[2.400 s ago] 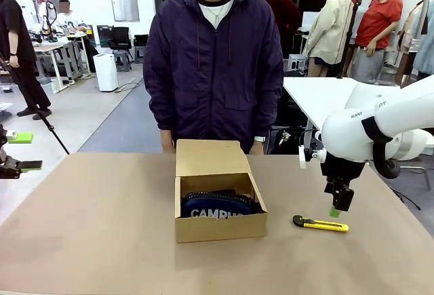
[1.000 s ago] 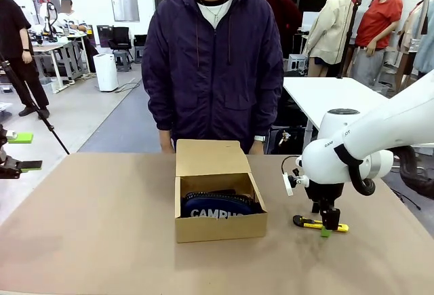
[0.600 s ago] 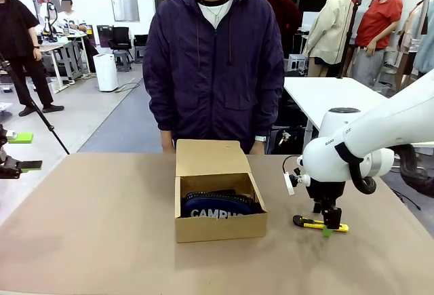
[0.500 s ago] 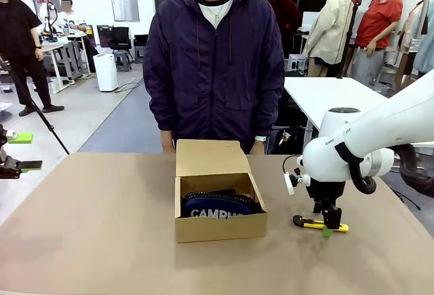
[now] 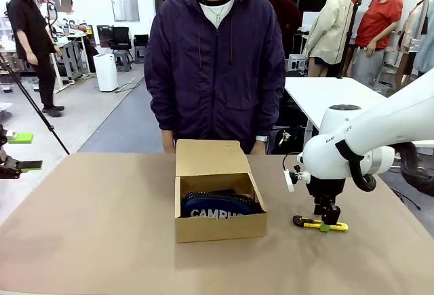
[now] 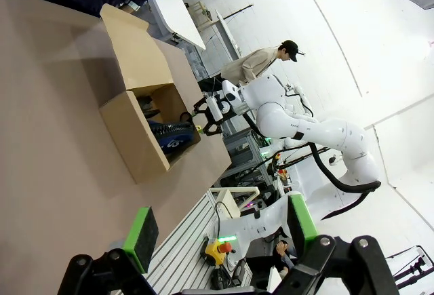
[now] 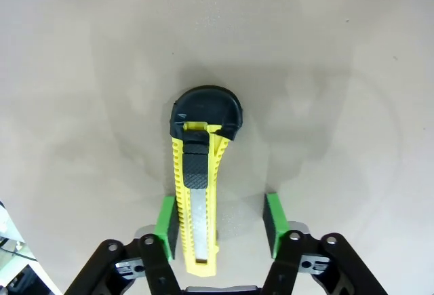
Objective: Pack the items into the box.
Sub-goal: Pick up the item indicated by the person and place it inside the Mailer Box.
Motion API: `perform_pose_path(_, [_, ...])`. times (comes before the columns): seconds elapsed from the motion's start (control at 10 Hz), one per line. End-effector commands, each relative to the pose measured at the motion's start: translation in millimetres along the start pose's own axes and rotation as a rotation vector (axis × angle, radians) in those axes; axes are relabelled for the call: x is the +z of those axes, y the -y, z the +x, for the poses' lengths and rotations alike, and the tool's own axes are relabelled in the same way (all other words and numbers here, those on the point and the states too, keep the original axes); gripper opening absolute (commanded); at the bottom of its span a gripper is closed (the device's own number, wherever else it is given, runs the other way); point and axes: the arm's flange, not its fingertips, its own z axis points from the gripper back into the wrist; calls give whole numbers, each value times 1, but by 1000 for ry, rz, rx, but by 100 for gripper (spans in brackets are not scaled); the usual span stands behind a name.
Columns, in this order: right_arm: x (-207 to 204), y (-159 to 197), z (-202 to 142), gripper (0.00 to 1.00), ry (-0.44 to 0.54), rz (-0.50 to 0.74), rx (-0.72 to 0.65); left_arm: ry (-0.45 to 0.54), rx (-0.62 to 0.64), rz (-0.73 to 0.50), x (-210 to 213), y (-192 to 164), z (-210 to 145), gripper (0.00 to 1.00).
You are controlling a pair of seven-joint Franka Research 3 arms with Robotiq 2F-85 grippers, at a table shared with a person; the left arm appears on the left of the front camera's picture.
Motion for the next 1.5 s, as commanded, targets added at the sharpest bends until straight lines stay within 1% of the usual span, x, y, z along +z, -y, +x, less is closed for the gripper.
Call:
perform_pose_path(0.0, [-2,-2,0,0,-32,-1,5,-6,9,-2,2,4,-1,100])
perform_pose_path(0.8, [6,-6,-1,0,-21,-2,0,-6,9,-2,2,4,-1,100])
perform_pose_path(1.0, [14,-8,1,0,6,10,-12,-6,9,-2,2,4,-1,100])
perform_pose_path(1.1, [39,-14,-5,0,11,7,-18,-6,9,-2,2,4,-1,100])
perform_pose_path(1.2, [73,-22,-15,0,28,5,-41,-6,9,-2,2,4,-1,100])
perform_pose_path(1.3, [108,-33,-25,0,-2,9,-64,-6,9,-2,2,4,-1,100])
perform_pose_path(1.4, [139,-46,-33,0,-17,27,-57,-6,9,-2,2,4,-1,100])
